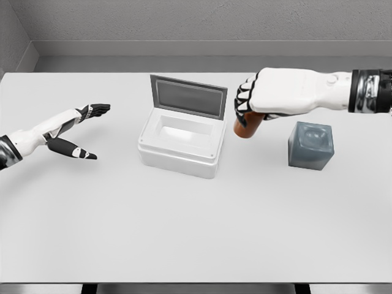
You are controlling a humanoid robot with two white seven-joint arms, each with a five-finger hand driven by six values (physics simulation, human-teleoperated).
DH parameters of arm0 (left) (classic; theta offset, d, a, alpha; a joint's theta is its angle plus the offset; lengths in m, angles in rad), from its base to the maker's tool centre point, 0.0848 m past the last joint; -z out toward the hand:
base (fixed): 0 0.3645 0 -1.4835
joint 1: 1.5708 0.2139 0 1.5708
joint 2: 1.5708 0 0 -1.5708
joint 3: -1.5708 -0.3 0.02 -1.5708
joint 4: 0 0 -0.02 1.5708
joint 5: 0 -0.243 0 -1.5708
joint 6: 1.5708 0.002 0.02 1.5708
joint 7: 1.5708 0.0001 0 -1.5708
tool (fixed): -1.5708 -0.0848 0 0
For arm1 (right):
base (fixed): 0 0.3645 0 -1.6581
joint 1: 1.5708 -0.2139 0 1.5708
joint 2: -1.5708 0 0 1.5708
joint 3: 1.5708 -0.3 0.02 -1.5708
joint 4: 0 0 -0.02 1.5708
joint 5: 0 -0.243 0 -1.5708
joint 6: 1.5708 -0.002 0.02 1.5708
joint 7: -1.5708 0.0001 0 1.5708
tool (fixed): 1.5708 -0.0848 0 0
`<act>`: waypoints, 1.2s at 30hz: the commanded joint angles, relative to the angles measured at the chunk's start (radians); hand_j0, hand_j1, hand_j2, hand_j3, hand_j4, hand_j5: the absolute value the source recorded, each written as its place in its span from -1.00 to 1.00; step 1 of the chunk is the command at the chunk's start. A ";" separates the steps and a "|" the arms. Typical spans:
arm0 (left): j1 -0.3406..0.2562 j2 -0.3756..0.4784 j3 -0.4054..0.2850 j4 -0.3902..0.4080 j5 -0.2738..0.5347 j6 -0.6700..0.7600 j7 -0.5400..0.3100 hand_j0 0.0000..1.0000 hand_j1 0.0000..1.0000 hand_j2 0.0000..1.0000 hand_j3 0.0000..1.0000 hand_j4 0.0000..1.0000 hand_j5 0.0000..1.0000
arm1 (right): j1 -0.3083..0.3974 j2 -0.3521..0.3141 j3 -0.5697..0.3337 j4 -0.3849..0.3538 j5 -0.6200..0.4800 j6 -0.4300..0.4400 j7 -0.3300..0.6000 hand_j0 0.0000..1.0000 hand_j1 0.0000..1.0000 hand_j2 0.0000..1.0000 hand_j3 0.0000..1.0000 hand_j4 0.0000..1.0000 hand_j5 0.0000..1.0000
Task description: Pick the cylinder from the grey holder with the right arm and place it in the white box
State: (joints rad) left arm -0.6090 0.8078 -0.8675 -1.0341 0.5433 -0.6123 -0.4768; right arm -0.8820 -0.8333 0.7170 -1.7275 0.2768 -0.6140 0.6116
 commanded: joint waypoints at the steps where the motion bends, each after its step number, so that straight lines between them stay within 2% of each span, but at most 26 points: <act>1: 0.000 0.001 -0.001 -0.001 0.007 0.001 0.000 1.00 1.00 1.00 1.00 1.00 1.00 | -0.003 0.013 0.004 0.000 -0.005 0.003 -0.001 -0.20 -0.20 -0.20 -0.20 -0.20 -0.20; 8: 0.000 0.001 -0.002 -0.001 0.007 0.001 0.000 1.00 1.00 1.00 1.00 1.00 1.00 | -0.025 0.040 0.021 0.003 -0.005 0.003 -0.001 -0.20 -0.20 -0.20 -0.20 -0.20 -0.20; 13: 0.000 0.001 -0.004 -0.003 0.007 0.001 0.000 1.00 1.00 1.00 1.00 1.00 1.00 | -0.044 0.088 0.048 0.022 -0.001 0.003 -0.001 -0.21 -0.21 -0.21 -0.21 -0.21 -0.21; 19: 0.000 0.001 -0.018 -0.020 0.007 0.001 0.000 1.00 1.00 1.00 1.00 1.00 1.00 | -0.057 0.138 0.050 0.098 0.005 0.003 -0.001 -0.20 -0.20 -0.20 -0.20 -0.20 -0.20; 36: 0.000 -0.004 -0.024 -0.032 0.007 0.001 0.000 1.00 1.00 1.00 1.00 1.00 1.00 | -0.075 0.211 0.093 0.210 0.030 0.003 -0.001 -0.20 -0.20 -0.20 -0.20 -0.20 -0.20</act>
State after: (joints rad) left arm -0.6090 0.8034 -0.8934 -1.0620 0.5434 -0.6122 -0.4772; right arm -0.9572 -0.6336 0.8087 -1.5297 0.3067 -0.6140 0.6115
